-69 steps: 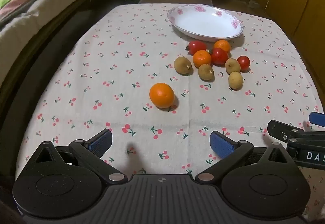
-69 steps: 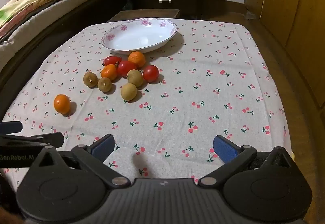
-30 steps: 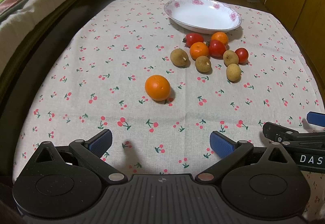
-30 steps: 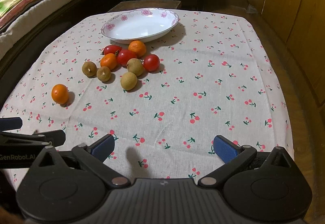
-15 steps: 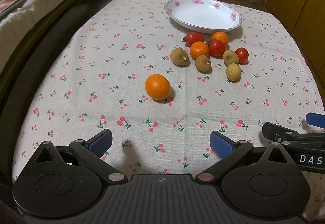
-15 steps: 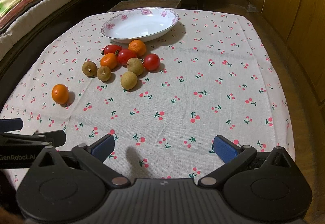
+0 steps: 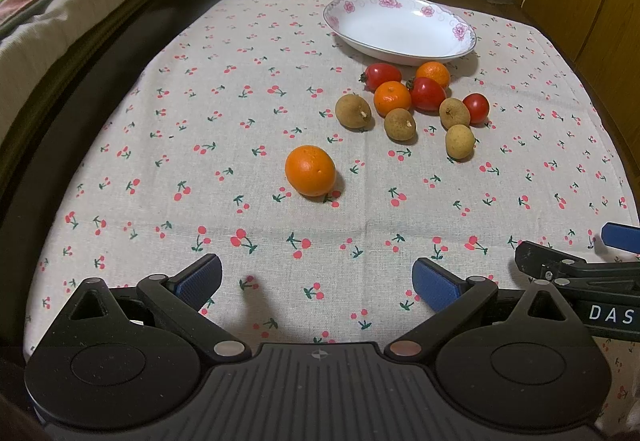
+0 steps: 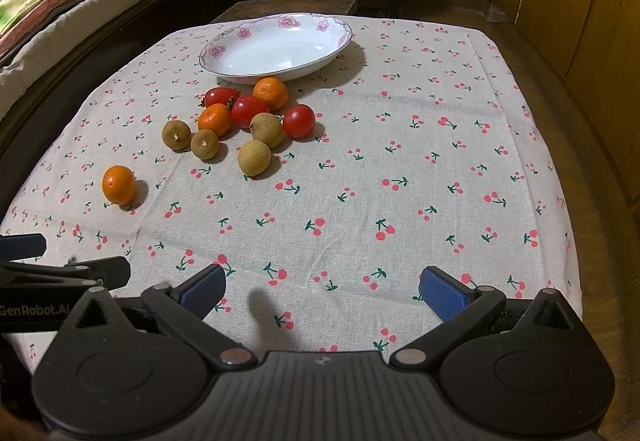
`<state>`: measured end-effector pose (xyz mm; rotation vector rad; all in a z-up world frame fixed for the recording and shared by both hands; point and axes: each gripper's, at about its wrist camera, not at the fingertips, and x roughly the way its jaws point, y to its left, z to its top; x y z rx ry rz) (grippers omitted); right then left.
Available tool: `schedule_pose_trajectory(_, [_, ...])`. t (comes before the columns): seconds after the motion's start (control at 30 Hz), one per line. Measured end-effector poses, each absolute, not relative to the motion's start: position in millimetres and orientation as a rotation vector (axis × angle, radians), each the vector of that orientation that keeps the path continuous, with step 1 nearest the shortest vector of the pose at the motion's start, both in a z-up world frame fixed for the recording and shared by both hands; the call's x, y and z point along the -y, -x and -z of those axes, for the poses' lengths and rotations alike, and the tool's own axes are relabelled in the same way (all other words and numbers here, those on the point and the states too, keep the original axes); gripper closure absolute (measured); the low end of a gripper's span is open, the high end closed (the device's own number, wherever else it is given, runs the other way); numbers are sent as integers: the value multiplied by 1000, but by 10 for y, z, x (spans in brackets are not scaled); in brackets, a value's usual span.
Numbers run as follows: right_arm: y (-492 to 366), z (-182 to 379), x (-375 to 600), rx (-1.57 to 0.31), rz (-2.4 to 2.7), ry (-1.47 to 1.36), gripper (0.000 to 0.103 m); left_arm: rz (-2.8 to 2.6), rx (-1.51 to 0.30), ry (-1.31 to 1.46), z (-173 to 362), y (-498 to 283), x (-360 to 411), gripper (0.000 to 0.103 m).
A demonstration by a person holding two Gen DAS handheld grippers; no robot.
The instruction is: Organize fruits
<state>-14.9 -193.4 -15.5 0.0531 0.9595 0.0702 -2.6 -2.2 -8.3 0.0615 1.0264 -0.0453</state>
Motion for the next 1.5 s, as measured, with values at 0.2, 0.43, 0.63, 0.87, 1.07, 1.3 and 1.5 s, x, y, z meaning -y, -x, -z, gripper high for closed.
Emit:
schedule_pose_trajectory(0.2, [151, 160, 1930, -963, -70, -59, 0, 45, -1027, -62, 82, 27, 24, 1])
schedule_pose_trajectory(0.43, [148, 164, 1929, -966, -70, -62, 0, 46, -1030, -60, 84, 35, 21, 1])
schedule_pose_trajectory(0.63, [148, 165, 1929, -966, -70, -63, 0, 46, -1032, -58, 78, 34, 19, 1])
schedule_pose_trajectory(0.87, [146, 170, 1923, -968, -70, -64, 0, 46, -1033, -59, 76, 25, 19, 1])
schedule_pose_trajectory(1.07, [140, 169, 1928, -968, -71, -64, 0, 46, -1034, -58, 77, 27, 18, 1])
schedule_pose_trajectory(1.3, [134, 173, 1930, -969, -71, -65, 0, 45, -1036, -57, 80, 25, 19, 1])
schedule_pose_trajectory(1.5, [134, 172, 1929, -969, -71, -65, 0, 44, -1040, -55, 84, 21, 24, 1])
